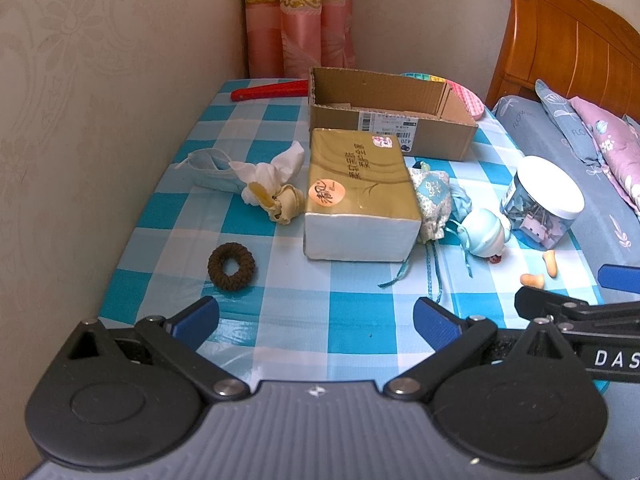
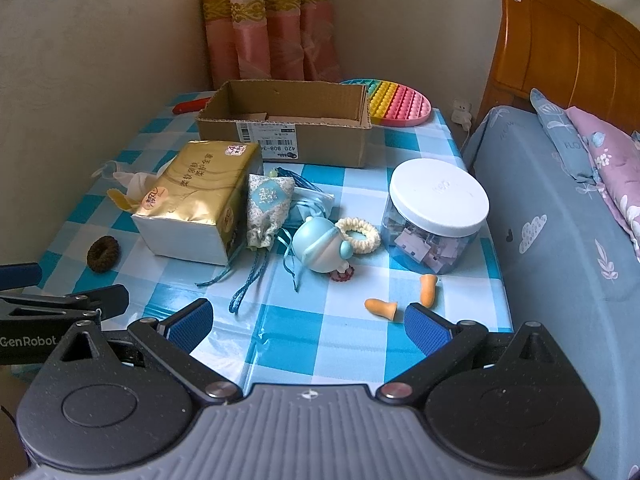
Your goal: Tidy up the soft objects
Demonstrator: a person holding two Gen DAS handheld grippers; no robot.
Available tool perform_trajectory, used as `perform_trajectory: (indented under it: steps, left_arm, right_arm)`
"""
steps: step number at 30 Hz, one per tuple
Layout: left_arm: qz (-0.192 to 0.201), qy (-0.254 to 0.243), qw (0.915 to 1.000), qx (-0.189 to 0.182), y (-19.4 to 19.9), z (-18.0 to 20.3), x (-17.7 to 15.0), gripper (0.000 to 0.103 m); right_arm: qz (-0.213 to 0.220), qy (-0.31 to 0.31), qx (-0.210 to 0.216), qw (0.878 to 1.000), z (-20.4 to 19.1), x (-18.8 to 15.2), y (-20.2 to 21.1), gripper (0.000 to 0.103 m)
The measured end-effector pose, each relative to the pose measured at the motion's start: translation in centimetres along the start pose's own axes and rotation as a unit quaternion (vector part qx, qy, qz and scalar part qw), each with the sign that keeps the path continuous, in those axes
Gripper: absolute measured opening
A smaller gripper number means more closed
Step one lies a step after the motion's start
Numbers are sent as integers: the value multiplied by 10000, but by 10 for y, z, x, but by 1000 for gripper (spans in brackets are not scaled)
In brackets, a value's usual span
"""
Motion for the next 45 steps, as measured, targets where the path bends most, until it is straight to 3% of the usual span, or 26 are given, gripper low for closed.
perform_trajectory:
  steps: [18, 29, 36, 45]
  left_arm:
    - [180, -164, 9997, -89, -5, 3, 7, 102]
    - [433, -461, 9980, -66, -11, -4, 11, 102]
    - [382, -462, 9982, -74, -25, -18, 7, 102]
    - [175, -437, 9988, -154, -45, -30, -5, 102]
  right_arm:
    - [276, 206, 55, 9994, -2, 6, -2, 103]
    - [626, 447, 32, 9970, 22, 4, -19, 103]
    - [304, 537, 150, 9980, 42, -20, -51, 103]
    - [-94, 376, 463, 9982, 29, -38, -89, 103]
Point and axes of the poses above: each gripper's, at about its wrist camera, not at the fingertips, and y roughly against the way its jaws point, z to its right, x to its top, the point moved 10 cm from there along -y, roughly the way its jaws point, and after that the axes turned 8 degrees about -x, right-handed, at the moved point
